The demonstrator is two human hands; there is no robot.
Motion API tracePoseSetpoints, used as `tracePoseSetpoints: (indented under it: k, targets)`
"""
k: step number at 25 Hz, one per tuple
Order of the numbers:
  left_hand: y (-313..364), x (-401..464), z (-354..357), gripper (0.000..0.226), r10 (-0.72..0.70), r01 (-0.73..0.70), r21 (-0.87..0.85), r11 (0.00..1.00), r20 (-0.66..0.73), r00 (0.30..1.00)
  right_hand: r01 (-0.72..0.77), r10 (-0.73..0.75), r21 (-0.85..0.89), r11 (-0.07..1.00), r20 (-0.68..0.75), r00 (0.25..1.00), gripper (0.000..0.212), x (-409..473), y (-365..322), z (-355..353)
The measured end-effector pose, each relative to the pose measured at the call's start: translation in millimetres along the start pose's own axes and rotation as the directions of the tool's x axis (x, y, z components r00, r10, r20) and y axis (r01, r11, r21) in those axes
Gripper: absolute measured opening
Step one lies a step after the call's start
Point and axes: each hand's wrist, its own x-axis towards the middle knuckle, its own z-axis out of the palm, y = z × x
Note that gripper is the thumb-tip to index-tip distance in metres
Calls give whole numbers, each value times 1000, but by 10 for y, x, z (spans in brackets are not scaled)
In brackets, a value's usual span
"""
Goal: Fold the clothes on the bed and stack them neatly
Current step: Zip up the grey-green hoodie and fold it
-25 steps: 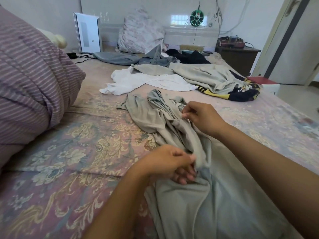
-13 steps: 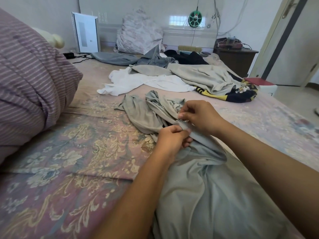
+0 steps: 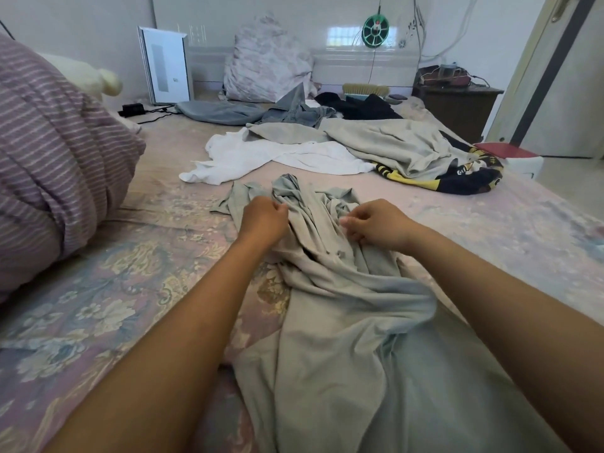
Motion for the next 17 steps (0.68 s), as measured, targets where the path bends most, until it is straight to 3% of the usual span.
tracePoseSetpoints:
  k: [1, 3, 6, 9, 12, 14, 16, 17]
  targets:
    - [-4, 120, 87, 45, -36, 36, 24, 999, -6, 999, 6, -7, -46, 999, -14, 1000, 43, 70, -29, 71]
    - [54, 319, 282, 45, -169, 172, -145, 974, 32, 985, -30, 29, -80, 996, -23, 999, 33, 220, -95, 238]
    - [122, 457, 424, 30, -382, 402, -414, 817, 134, 914, -150, 149, 5, 989, 11, 989, 19, 236, -155, 373]
    - [186, 397, 275, 13, -518, 510, -364, 779, 84, 851, -279, 283, 229, 933, 14, 959, 21, 34, -152, 138]
    - [465, 258, -108, 7, -580, 511, -642, 571, 124, 805, -356, 387, 477, 804, 34, 921, 30, -221, -325, -338]
    - [815, 67, -384, 11, -585, 535, -760, 370, 257, 769, -395, 448, 570, 720, 52, 892, 32, -422, -565, -678]
    - [1159, -110, -638, 15, -584, 630, -750, 203, 424, 692, -446, 529, 655, 609, 83, 844, 31, -590, -824, -1006]
    - [1339, -202, -764, 18, -597, 699, -693, 174, 490, 635, -472, 566, 679, 562, 100, 818, 30, -656, -947, -1156]
